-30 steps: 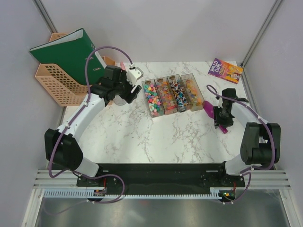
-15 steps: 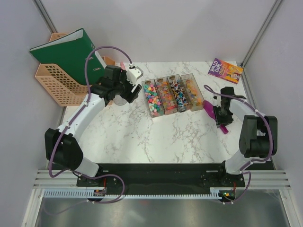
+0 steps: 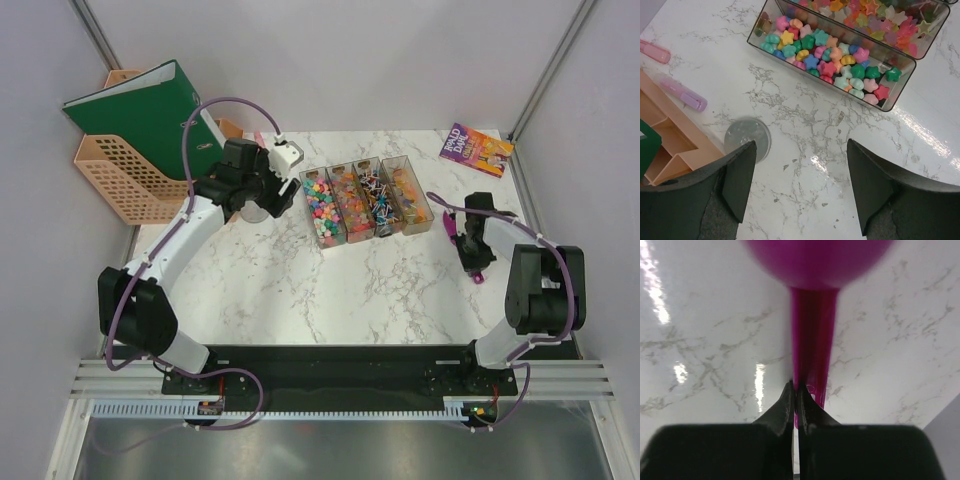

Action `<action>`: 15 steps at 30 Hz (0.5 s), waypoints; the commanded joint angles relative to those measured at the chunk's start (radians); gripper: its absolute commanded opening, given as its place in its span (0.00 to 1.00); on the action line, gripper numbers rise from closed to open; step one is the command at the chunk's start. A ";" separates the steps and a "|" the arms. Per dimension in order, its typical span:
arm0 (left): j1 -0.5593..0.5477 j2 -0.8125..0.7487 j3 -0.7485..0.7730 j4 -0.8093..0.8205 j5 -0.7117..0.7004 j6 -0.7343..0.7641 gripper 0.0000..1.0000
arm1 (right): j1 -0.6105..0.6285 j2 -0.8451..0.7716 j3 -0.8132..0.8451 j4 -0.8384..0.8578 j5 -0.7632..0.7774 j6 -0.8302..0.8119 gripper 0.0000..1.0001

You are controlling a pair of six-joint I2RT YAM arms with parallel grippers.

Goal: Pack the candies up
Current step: Pick up the spatula from the center of the board.

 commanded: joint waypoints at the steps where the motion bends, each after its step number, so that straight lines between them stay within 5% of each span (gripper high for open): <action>1: -0.006 0.012 0.041 0.034 0.014 -0.025 0.80 | -0.001 -0.038 -0.013 0.033 0.019 -0.032 0.00; 8: -0.009 -0.031 0.081 0.106 0.113 0.031 0.82 | -0.017 -0.266 0.194 -0.172 -0.196 -0.183 0.00; 11: -0.006 -0.092 0.014 0.266 0.285 0.105 0.86 | -0.020 -0.311 0.391 -0.376 -0.560 -0.385 0.00; 15: -0.006 -0.154 -0.170 0.470 0.530 0.406 0.82 | -0.020 -0.245 0.507 -0.771 -1.063 -0.682 0.00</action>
